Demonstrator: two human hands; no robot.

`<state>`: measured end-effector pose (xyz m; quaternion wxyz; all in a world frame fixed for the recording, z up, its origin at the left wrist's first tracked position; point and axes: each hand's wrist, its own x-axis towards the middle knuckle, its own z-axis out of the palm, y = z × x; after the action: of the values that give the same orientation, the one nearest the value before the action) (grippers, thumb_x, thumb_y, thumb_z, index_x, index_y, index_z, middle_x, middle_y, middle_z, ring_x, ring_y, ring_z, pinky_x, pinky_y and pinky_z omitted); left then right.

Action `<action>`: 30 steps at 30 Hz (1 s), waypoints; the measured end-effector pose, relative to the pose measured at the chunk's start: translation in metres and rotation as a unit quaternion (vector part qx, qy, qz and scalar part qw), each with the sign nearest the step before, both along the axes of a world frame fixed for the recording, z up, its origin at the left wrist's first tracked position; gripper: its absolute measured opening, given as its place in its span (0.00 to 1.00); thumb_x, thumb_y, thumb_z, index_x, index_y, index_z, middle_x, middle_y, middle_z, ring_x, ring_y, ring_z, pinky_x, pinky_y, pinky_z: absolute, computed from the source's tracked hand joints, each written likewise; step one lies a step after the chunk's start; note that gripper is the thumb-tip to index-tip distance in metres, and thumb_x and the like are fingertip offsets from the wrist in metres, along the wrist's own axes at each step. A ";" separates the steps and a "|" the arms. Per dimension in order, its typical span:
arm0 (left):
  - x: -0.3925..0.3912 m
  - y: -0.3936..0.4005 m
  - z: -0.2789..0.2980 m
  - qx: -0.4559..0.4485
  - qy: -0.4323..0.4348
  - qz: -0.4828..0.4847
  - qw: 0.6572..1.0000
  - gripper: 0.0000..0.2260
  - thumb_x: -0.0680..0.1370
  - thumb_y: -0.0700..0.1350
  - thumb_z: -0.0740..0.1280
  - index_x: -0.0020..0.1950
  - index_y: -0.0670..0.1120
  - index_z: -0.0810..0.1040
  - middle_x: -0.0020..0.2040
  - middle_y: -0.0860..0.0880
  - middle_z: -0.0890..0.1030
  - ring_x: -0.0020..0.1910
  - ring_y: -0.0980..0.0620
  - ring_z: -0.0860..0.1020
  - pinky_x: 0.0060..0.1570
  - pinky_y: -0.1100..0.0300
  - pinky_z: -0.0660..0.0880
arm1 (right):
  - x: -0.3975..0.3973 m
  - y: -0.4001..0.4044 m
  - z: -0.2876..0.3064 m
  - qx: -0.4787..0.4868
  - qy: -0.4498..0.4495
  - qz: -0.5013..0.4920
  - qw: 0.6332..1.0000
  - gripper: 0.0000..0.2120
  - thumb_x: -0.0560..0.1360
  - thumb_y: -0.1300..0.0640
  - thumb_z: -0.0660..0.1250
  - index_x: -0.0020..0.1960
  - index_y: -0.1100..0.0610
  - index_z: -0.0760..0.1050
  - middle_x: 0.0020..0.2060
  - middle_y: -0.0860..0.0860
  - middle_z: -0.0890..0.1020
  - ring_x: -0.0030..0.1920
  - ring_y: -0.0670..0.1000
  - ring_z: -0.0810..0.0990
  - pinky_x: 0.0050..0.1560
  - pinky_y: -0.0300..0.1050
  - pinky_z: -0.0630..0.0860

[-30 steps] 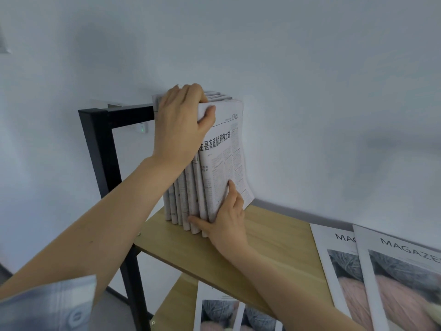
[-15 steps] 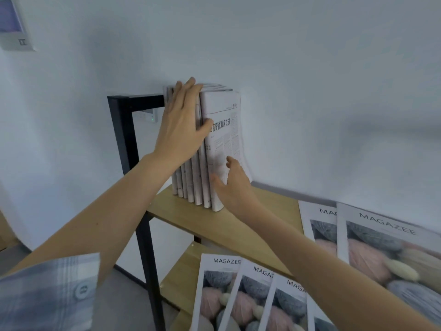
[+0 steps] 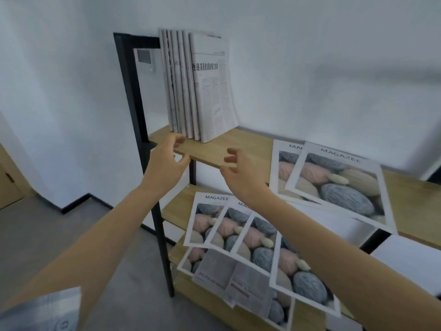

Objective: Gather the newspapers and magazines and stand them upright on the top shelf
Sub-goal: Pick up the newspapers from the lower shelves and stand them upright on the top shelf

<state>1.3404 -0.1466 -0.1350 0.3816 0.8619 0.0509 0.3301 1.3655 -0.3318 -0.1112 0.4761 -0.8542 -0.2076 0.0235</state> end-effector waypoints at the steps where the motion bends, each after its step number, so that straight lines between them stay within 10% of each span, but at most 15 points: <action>1: -0.011 -0.007 -0.013 -0.012 0.016 0.002 1.000 0.15 0.76 0.40 0.66 0.63 0.45 0.73 0.60 0.49 0.77 0.58 0.54 0.74 0.58 0.55 0.75 | -0.011 -0.008 -0.009 -0.006 0.009 0.012 1.000 0.23 0.80 0.57 0.60 0.73 0.56 0.60 0.64 0.49 0.73 0.57 0.50 0.76 0.52 0.43 0.77; 11: -0.077 -0.042 -0.162 -0.130 0.234 0.000 0.963 0.09 0.76 0.39 0.66 0.55 0.48 0.77 0.52 0.52 0.80 0.52 0.54 0.78 0.44 0.71 0.69 | -0.056 -0.048 -0.137 -0.101 0.129 0.016 0.986 0.19 0.81 0.56 0.57 0.70 0.56 0.66 0.62 0.50 0.76 0.52 0.48 0.75 0.39 0.32 0.68; 19: -0.079 -0.040 -0.297 -0.261 0.364 0.029 0.894 0.04 0.75 0.45 0.68 0.44 0.55 0.79 0.47 0.50 0.82 0.50 0.47 0.81 0.55 0.45 0.78 | -0.053 -0.064 -0.281 -0.174 0.256 -0.002 0.951 0.18 0.80 0.54 0.59 0.69 0.55 0.68 0.62 0.52 0.75 0.61 0.53 0.75 0.56 0.43 0.72; 25: -0.071 -0.044 -0.416 -0.192 0.435 0.024 0.879 0.07 0.78 0.38 0.64 0.53 0.42 0.80 0.48 0.46 0.80 0.44 0.48 0.78 0.39 0.58 0.75 | -0.025 -0.059 -0.404 -0.257 0.287 -0.007 0.923 0.16 0.80 0.57 0.57 0.67 0.57 0.68 0.62 0.55 0.74 0.52 0.50 0.72 0.48 0.40 0.67; 30: -0.050 -0.038 -0.520 -0.206 0.469 0.015 0.859 0.05 0.78 0.37 0.64 0.52 0.42 0.77 0.54 0.40 0.80 0.51 0.43 0.78 0.50 0.51 0.75 | 0.021 -0.051 -0.496 -0.302 0.311 -0.016 0.901 0.20 0.80 0.55 0.58 0.69 0.62 0.66 0.66 0.57 0.72 0.64 0.57 0.72 0.56 0.42 0.67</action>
<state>1.2906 -0.1844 -0.6553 0.4767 0.8153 0.3038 -0.1257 1.3868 -0.3832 -0.6073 0.2361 -0.9094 -0.0177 0.3419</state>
